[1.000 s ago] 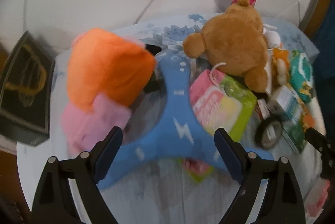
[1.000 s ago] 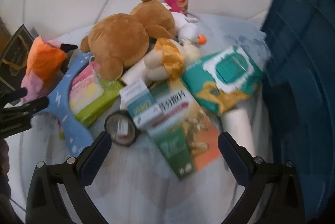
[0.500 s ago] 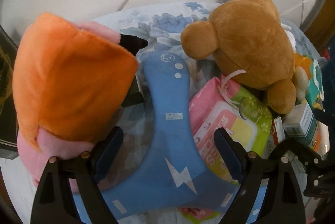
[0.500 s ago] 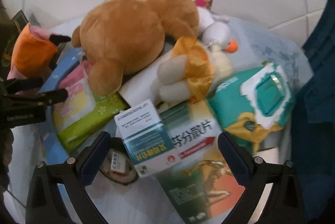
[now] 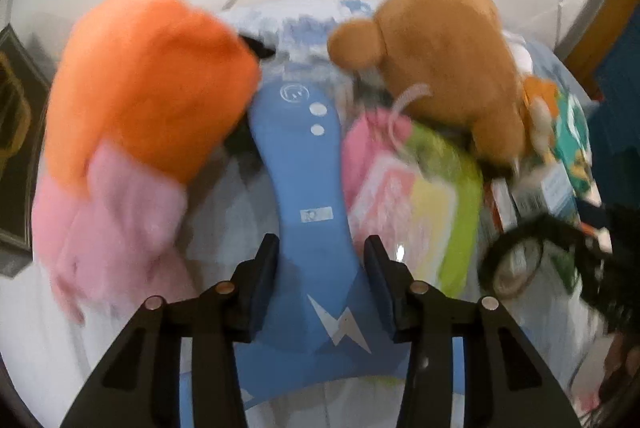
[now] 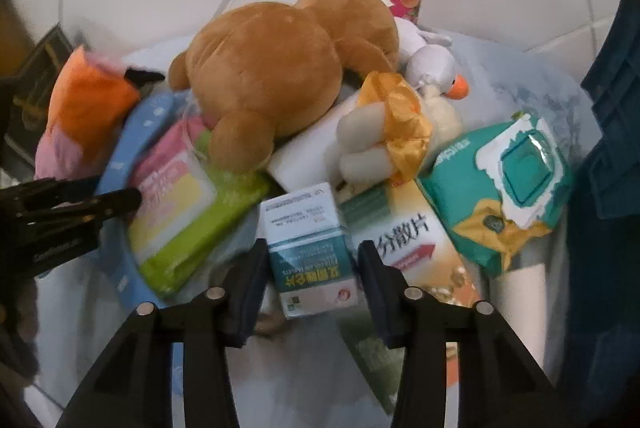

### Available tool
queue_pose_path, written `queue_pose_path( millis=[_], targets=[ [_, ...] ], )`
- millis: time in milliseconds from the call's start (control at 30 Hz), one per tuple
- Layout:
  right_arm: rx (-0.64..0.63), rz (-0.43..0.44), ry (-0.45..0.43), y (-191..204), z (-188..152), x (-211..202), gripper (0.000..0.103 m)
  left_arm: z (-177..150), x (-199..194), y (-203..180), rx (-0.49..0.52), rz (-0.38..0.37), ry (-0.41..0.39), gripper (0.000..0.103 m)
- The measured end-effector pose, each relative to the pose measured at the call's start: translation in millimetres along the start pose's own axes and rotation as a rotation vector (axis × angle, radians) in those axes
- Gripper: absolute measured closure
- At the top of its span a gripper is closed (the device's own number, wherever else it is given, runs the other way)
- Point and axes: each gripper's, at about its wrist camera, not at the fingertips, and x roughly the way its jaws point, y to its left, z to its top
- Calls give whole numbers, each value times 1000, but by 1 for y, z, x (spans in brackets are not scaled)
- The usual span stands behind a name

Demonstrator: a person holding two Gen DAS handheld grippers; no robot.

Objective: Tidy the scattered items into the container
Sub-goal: 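Grasp the blue boomerang with the left tool while the right grasps the white-green medicine box, then carry the boomerang and medicine box over the blue crate and release both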

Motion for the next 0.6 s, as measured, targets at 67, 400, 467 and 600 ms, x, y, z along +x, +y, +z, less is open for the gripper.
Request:
queue_pose_path(
  millis=[67, 400, 467, 600],
  targets=[
    [3, 8, 2, 1, -6, -5, 61, -16, -7, 0, 4, 3, 11, 61],
    [-16, 28, -48, 16, -33, -64, 61, -62, -91, -4, -1, 13, -88, 62],
    [-22, 28, -74, 20, -38, -84, 61, -64, -119, -9, 10, 10, -136, 62],
    [-32, 10, -150, 35, -45, -138, 61, -68, -175, -24, 45, 6, -234, 62]
  ],
)
